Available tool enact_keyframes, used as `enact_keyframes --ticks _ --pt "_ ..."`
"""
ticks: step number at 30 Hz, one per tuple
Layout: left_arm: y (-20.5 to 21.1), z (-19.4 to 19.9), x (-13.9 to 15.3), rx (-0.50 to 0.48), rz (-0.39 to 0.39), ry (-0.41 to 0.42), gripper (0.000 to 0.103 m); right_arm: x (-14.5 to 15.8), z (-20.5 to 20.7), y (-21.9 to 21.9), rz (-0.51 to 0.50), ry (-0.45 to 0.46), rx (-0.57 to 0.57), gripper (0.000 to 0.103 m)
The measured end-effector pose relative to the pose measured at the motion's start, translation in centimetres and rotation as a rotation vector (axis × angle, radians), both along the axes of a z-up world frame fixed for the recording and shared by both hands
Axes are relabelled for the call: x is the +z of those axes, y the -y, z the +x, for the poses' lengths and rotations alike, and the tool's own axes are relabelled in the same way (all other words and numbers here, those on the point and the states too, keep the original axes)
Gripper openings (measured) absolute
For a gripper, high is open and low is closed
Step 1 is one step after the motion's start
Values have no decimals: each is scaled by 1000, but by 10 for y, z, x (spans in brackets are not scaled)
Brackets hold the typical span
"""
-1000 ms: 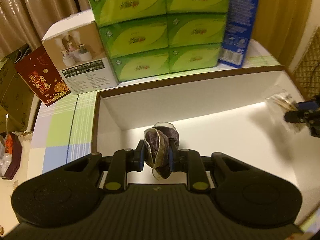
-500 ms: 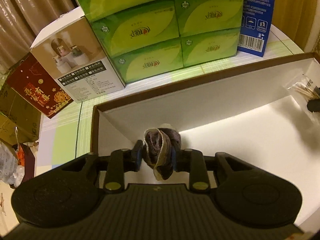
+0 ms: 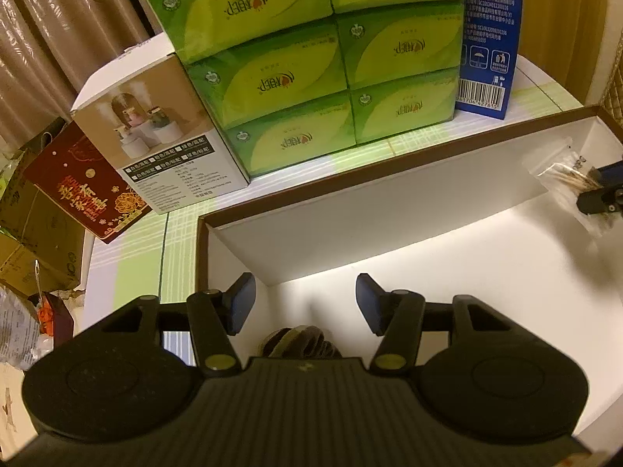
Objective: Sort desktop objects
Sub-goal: 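Lower the cloth and swab bag into the brown box and open both tools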
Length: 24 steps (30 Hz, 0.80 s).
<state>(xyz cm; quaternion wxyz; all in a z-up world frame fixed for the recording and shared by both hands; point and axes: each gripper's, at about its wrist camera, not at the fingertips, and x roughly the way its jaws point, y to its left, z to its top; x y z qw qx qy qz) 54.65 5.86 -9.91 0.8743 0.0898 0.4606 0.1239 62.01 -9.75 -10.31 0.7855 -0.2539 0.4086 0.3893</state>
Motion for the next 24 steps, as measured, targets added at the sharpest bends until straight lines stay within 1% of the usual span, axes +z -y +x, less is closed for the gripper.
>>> enact_keyframes --ticks 4,5,6,7,8,9,10,11,13,15,16,17,18,21,24 --pt "0 -6 9 4 -1 12 53 -1 0 -1 11 18 -2 19" --pt "-1 -8 12 5 -4 18 53 -1 0 0 20 19 2 25" --pt "-1 -10 14 6 -8 23 54 0 -1 1 34 18 5 33" --pt "0 -13 18 8 -11 29 55 1 -1 2 44 21 2 38" --pt "0 -15 20 11 -12 33 58 2 -1 4 56 26 -2 46" --pt "1 -18 23 13 -12 36 59 4 -2 6 72 25 -3 51" --pt "2 -21 25 13 -13 39 60 6 -4 8 85 16 -3 52" --pt "3 -24 28 14 -11 43 63 8 -5 10 101 9 -5 55" --pt "5 -31 33 16 -10 54 67 15 -10 16 128 -6 -7 62" --pt "7 -39 39 20 -11 59 71 21 -18 22 150 -4 -9 74" --pt "7 -43 42 24 -8 58 72 25 -23 25 159 -3 -11 77" --pt "9 -48 46 24 -6 64 73 28 -27 28 171 -6 -14 82" --pt "10 -53 49 23 -7 70 76 31 -31 31 185 -12 -17 86" --pt "14 -69 60 29 -5 83 80 40 -46 42 219 -30 -33 93" --pt "20 -85 69 32 -6 93 84 49 -62 52 247 -42 -40 96"
